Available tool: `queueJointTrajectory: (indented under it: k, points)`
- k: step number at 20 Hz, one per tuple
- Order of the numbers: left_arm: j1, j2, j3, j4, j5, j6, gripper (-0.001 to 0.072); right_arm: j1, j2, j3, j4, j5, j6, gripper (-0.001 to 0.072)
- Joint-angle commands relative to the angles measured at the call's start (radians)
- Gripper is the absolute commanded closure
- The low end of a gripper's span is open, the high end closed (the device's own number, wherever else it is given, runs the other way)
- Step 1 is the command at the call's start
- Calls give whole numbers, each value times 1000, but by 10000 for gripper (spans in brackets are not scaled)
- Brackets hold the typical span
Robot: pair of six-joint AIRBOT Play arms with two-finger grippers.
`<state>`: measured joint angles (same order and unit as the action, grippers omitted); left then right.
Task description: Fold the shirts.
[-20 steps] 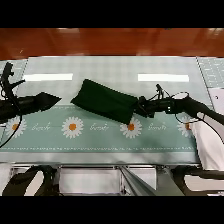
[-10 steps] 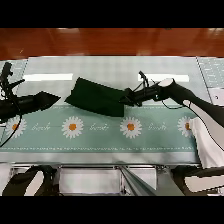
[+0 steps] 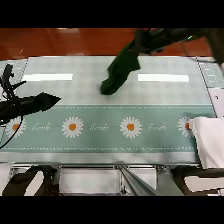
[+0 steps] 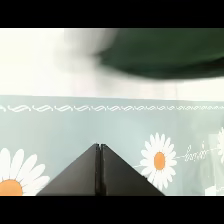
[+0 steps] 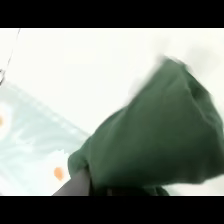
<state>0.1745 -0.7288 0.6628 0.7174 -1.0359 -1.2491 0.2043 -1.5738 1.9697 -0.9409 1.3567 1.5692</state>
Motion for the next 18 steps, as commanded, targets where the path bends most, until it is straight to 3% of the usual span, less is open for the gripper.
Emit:
queueJointTrajectory:
  k: [1, 8, 14, 18]
  points:
    - [0, 1, -7, 0, -23, 0, 689, -133, 62, 146, -114, 166, 65, 688]
    - [0, 1, -7, 0, -30, 0, 689, -598, 209, 134, -93, 296, 56, 690]
    - [0, 1, -7, 0, -18, 0, 689, -912, 318, -71, -96, 427, 39, 690]
    - [0, 0, -7, 0, 53, 0, 689, -1059, 426, -296, -266, 502, 40, 690]
